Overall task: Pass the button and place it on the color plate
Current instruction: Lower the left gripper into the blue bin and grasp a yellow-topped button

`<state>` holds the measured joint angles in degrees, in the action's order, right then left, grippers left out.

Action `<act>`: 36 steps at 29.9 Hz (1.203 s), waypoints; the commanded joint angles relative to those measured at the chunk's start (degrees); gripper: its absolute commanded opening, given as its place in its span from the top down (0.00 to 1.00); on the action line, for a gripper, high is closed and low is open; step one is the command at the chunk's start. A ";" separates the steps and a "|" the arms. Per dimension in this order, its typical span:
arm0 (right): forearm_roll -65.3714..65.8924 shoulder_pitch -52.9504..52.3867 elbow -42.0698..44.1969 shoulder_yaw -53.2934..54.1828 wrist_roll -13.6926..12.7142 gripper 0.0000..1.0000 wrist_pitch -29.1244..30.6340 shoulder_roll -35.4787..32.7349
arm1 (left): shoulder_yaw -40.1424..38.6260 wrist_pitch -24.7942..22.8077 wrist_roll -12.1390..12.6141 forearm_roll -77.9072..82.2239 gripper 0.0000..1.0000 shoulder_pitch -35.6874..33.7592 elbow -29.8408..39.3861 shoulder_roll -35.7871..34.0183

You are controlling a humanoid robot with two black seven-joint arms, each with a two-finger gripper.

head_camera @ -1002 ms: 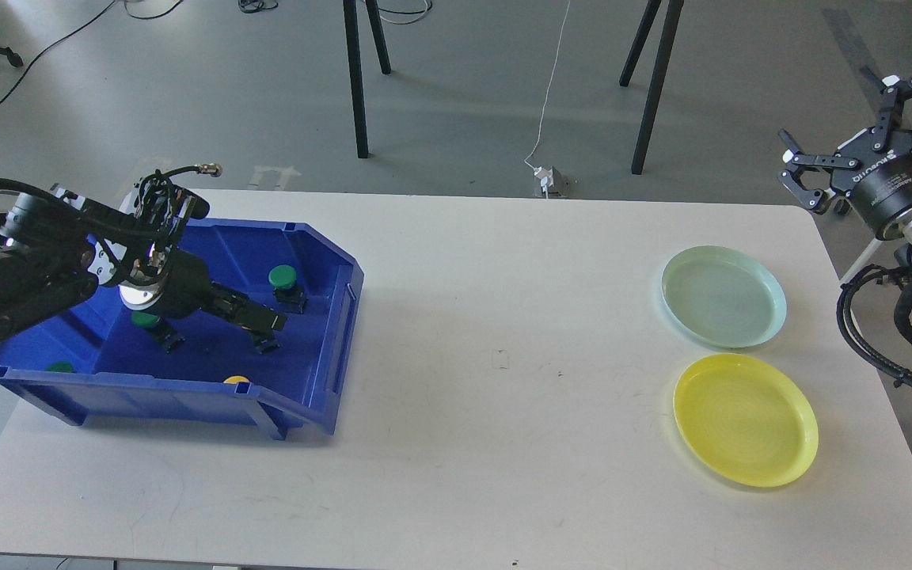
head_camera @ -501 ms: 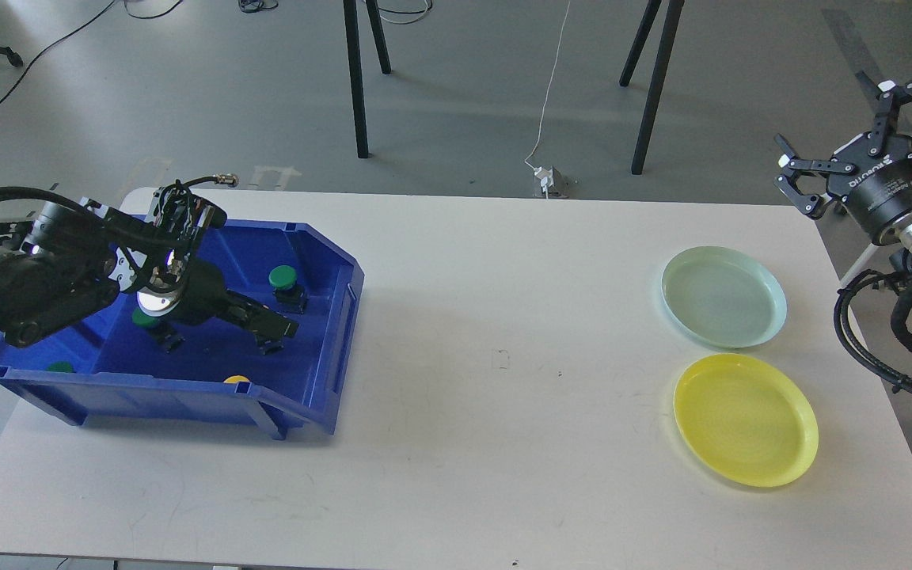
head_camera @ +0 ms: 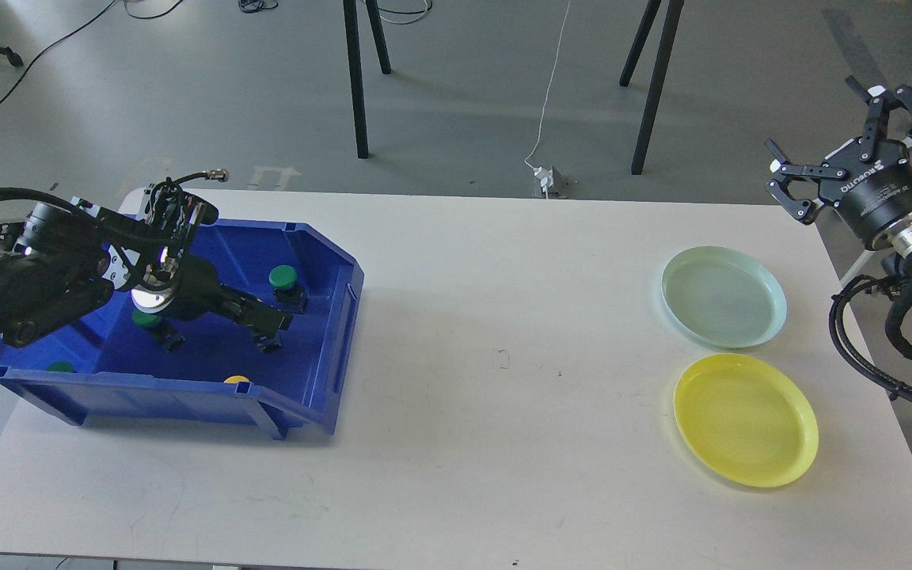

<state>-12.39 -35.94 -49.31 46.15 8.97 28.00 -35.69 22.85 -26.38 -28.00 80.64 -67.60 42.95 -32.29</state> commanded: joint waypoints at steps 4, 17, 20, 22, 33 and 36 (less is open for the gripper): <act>0.00 0.69 0.00 0.08 0.00 0.01 0.00 -0.08 | -1.58 -1.62 0.00 0.04 0.03 -0.86 1.53 -0.84; 0.00 0.78 0.00 0.17 0.00 0.01 0.00 -0.08 | -1.76 -1.48 0.00 0.57 0.03 -0.25 0.82 -0.58; 0.00 0.78 0.00 0.17 0.00 0.01 0.00 -0.08 | -1.76 -1.04 0.00 0.75 0.03 -0.16 0.56 -0.49; 0.00 0.78 0.00 0.17 0.00 0.01 0.00 -0.08 | -1.67 -0.87 0.00 0.75 0.03 0.19 -0.31 -0.40; 0.00 0.96 0.00 0.17 0.00 0.01 0.00 -0.08 | -1.85 0.28 0.00 0.22 0.03 2.57 -4.89 1.44; 0.00 1.04 0.00 0.17 0.00 0.01 0.00 0.01 | -1.85 0.36 0.00 0.31 0.03 2.65 -4.98 1.62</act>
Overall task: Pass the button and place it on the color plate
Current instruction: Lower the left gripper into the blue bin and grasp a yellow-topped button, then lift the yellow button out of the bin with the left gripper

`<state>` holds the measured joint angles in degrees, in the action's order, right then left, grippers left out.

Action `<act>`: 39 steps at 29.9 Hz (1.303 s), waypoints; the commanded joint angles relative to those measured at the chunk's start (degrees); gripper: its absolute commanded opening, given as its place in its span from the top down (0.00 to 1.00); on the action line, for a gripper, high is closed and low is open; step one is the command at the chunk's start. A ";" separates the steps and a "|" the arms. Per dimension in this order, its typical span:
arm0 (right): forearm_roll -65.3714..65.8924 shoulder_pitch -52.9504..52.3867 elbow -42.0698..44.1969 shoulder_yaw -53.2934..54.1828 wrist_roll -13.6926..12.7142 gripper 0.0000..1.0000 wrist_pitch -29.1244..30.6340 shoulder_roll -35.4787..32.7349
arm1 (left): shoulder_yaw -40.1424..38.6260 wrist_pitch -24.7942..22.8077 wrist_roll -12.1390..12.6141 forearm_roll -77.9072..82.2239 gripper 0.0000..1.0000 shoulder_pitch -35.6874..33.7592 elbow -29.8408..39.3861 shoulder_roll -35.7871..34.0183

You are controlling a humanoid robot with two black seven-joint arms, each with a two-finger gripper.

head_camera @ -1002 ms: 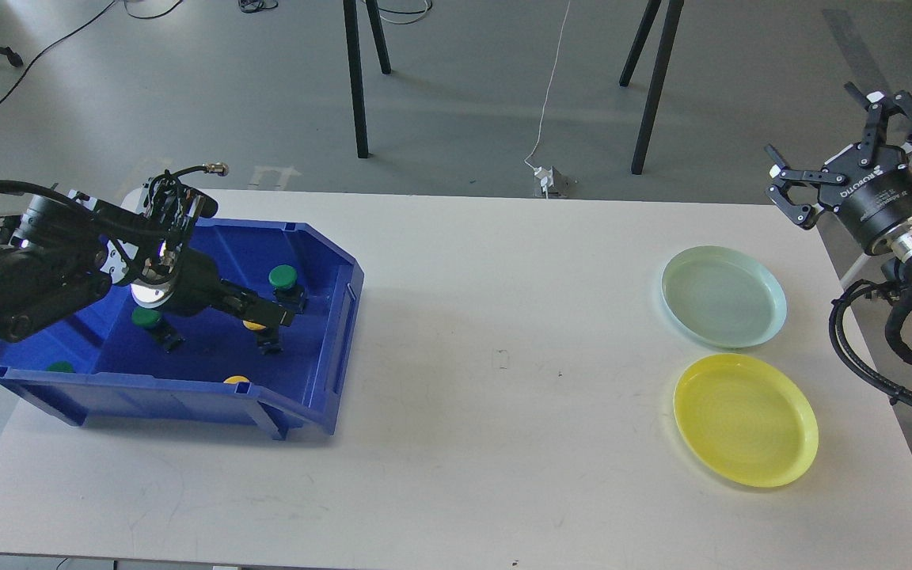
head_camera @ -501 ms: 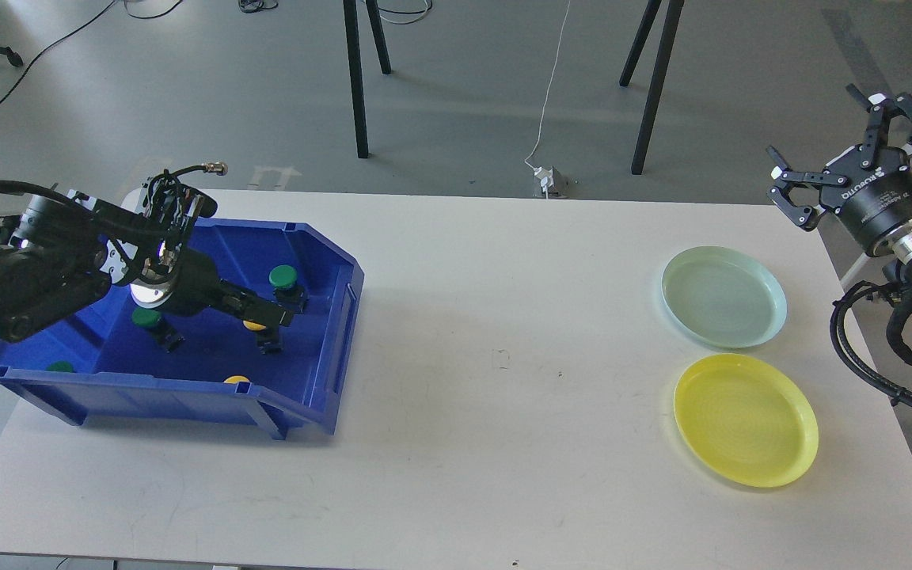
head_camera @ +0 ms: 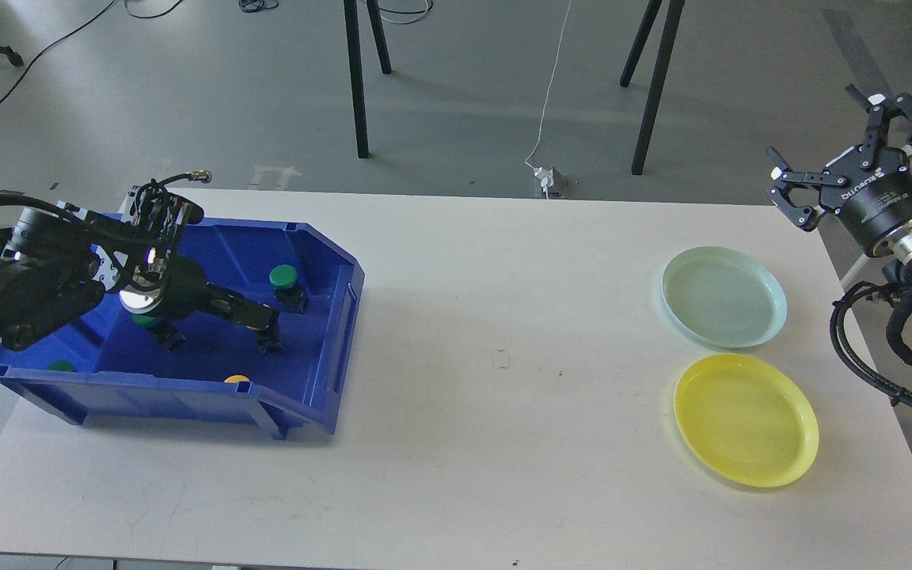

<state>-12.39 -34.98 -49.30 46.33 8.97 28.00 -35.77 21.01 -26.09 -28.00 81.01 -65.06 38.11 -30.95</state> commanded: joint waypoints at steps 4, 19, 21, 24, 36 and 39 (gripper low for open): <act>0.00 0.18 0.00 -0.01 0.00 0.01 0.00 0.09 | 0.00 0.69 0.00 0.02 0.07 0.37 -0.23 1.07; 0.00 0.97 0.00 -0.01 0.00 0.01 0.00 0.09 | 0.09 0.78 0.00 0.02 0.32 0.98 -0.23 1.07; 0.00 0.97 0.00 -0.01 0.00 0.01 0.00 0.09 | 0.09 0.78 0.00 0.20 0.40 0.99 -0.23 1.07; 0.00 0.97 0.00 -0.01 0.00 0.01 0.00 0.09 | 0.17 0.69 0.00 0.29 0.49 1.07 -0.23 1.07; 0.00 1.06 0.00 -0.01 0.00 0.01 0.00 0.09 | 0.09 0.69 0.00 0.37 0.77 0.99 0.03 0.90; 0.00 1.06 0.00 -0.01 0.00 0.01 0.00 0.09 | -0.09 0.51 0.00 0.29 0.79 0.72 0.82 0.28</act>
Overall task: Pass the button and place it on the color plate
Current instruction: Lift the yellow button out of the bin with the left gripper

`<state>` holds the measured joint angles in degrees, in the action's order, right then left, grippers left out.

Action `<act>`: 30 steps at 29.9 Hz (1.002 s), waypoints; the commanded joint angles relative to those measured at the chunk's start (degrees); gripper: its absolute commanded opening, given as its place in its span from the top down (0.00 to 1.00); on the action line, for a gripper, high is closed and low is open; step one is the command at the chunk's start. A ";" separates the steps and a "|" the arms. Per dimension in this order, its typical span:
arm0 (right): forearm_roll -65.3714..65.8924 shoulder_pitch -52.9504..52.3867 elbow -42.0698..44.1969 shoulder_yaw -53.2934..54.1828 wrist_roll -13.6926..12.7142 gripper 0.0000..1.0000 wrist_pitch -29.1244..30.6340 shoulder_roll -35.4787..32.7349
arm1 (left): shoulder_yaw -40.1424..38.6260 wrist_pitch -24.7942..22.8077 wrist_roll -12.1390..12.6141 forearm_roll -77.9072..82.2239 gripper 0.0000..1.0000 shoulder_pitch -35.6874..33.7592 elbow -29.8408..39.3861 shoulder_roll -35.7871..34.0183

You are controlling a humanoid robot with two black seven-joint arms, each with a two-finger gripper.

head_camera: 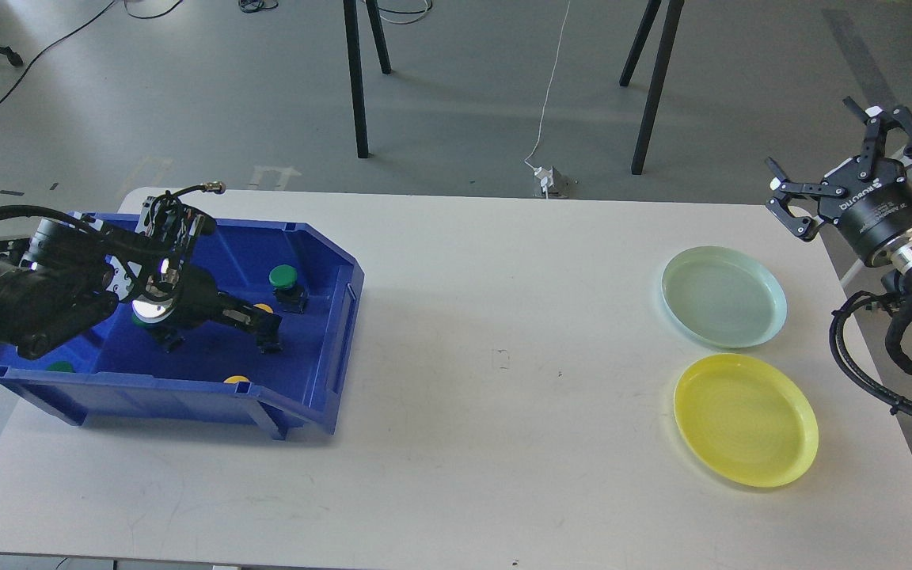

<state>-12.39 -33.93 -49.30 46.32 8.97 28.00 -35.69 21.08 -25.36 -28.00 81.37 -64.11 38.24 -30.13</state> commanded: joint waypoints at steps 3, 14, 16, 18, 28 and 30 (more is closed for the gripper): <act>0.09 0.00 0.00 -0.09 -0.09 0.01 0.00 0.01 | -0.69 -0.40 0.00 -0.42 0.79 -1.02 3.58 -3.08; 0.09 0.88 0.26 -0.09 -0.27 0.01 0.00 0.01 | -9.29 -0.57 0.00 -0.16 0.80 -4.79 25.38 -24.00; 0.09 0.88 0.09 -0.09 -0.53 0.01 0.00 0.01 | -12.28 -0.57 0.00 -0.16 0.80 -4.88 28.80 -28.03; 0.17 0.88 -0.09 -0.53 -0.88 0.01 0.00 -0.08 | -15.27 -0.92 0.00 -0.25 0.80 -4.97 32.49 -32.16; -0.18 1.23 -5.08 2.98 -0.88 0.01 0.00 -1.84 | -23.37 -2.16 0.00 -22.80 0.80 -3.48 40.95 -34.57; -0.18 3.06 -8.51 3.07 -0.88 0.01 0.00 -1.93 | -23.72 -2.15 0.00 -28.87 0.80 -3.48 41.12 -31.50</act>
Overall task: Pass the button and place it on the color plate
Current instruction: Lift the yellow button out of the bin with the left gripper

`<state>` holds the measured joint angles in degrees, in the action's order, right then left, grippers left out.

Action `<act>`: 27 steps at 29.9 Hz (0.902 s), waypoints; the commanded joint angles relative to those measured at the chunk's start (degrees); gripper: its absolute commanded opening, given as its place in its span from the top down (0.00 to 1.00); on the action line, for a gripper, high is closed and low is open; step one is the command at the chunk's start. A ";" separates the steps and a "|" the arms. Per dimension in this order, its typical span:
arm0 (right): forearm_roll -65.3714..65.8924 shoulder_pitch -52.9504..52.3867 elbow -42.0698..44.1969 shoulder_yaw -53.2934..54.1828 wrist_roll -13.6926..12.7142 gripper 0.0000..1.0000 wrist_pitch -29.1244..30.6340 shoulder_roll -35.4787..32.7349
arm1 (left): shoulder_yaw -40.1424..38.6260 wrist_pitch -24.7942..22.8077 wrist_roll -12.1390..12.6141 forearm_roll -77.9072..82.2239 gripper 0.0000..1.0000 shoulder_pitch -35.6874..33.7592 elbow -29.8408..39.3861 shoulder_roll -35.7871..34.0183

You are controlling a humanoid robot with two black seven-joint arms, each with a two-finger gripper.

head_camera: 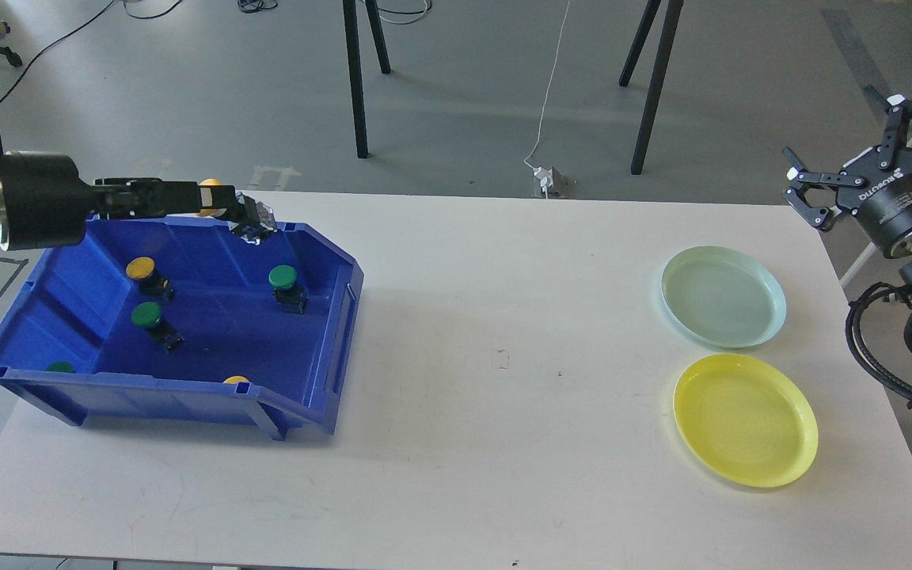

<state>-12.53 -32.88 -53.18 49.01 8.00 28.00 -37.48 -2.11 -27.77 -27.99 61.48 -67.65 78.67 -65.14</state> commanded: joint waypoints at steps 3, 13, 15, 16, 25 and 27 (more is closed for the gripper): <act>0.57 4.22 -12.53 1.61 0.26 0.01 0.00 -0.40 | -0.53 0.17 -0.01 -17.07 0.80 1.90 0.61 10.44; 30.36 9.67 -23.80 6.02 18.36 0.01 -6.81 -1.01 | -10.72 0.61 -0.01 -31.33 0.80 12.37 -6.68 26.28; 31.16 10.03 -25.13 4.97 18.90 0.01 -6.91 -0.84 | -10.99 0.79 -0.01 -32.12 0.80 12.72 -6.95 27.08; 31.16 9.94 -25.30 4.00 18.90 0.01 -6.82 -0.75 | -10.99 0.88 -0.01 -32.56 0.80 12.72 -6.77 27.17; 30.20 7.13 -25.04 -6.90 14.42 0.01 0.00 4.34 | -10.46 3.51 -0.01 -26.43 0.80 11.84 -6.68 27.78; 28.71 6.61 -24.96 -8.30 13.71 0.01 0.00 5.48 | -10.20 5.35 -0.01 -23.53 0.80 11.58 -7.12 29.97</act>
<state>17.75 -25.68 -78.24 42.90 23.11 27.66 -33.58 -12.53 -24.43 -28.00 33.75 -55.74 72.04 -37.38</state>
